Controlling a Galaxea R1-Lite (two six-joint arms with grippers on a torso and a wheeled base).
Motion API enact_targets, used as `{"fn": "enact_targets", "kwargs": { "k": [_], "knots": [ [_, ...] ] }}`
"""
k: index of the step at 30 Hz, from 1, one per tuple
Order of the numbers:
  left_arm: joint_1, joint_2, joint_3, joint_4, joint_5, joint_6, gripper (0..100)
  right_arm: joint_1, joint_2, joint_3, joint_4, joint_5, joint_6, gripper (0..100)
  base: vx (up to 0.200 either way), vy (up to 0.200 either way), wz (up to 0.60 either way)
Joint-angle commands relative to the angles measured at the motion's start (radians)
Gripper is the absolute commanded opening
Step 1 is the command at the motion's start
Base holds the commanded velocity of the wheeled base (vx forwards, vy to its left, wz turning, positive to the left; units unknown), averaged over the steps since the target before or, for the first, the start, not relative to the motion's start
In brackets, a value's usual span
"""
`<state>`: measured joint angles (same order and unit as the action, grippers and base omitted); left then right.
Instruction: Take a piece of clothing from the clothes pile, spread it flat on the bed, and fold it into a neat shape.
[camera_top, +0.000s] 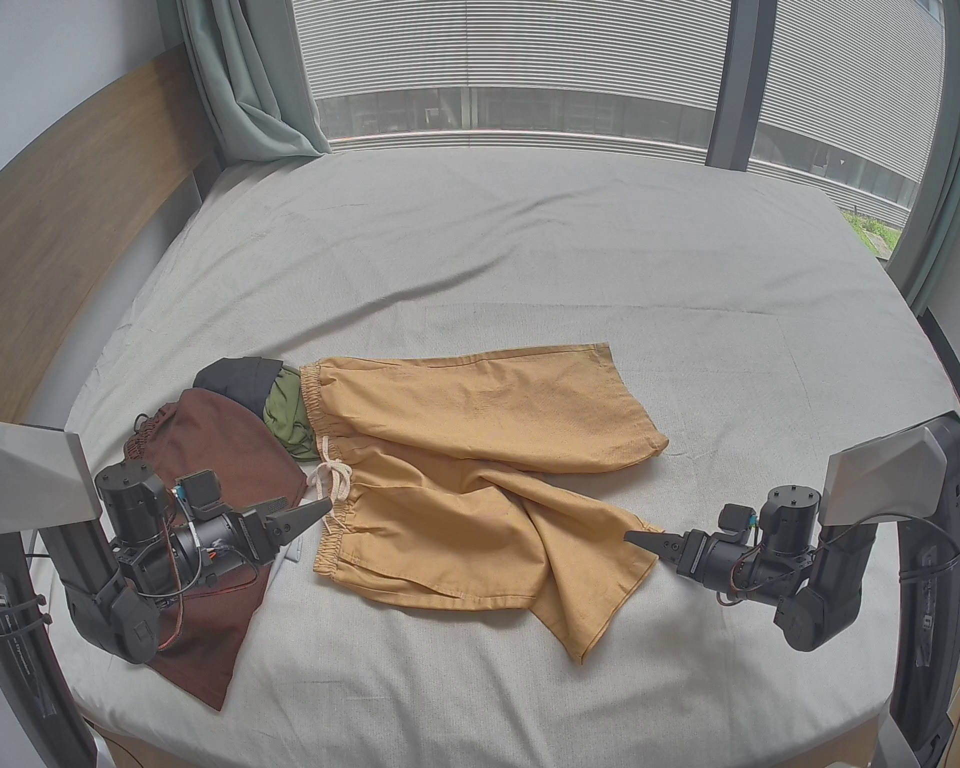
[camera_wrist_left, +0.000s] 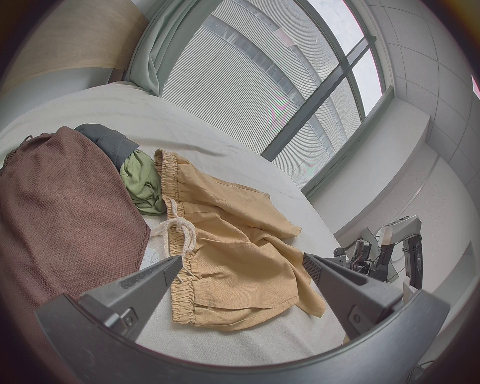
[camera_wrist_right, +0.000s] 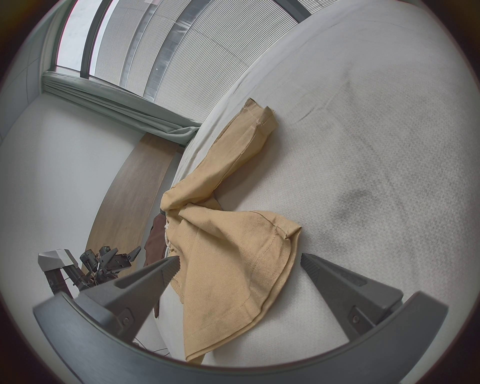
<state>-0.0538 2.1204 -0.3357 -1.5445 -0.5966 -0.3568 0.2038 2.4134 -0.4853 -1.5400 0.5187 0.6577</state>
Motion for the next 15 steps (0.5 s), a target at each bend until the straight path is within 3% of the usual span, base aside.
{"fn": "enact_targets", "kwargs": {
  "k": [1,5,15],
  "knots": [
    [-0.001,0.003,0.0,0.0,0.0,-0.001,100,0.02,0.0,0.002,0.0,0.001,0.025,100,0.0,0.0,0.0],
    [0.0,0.003,0.0,0.0,0.0,-0.001,100,0.04,-0.005,0.002,-0.002,0.001,0.068,100,0.0,0.0,0.0],
    [-0.001,0.013,0.0,0.0,0.001,0.001,100,0.022,-0.051,-0.002,-0.002,0.003,0.069,100,0.0,0.0,0.0]
  ]
}}
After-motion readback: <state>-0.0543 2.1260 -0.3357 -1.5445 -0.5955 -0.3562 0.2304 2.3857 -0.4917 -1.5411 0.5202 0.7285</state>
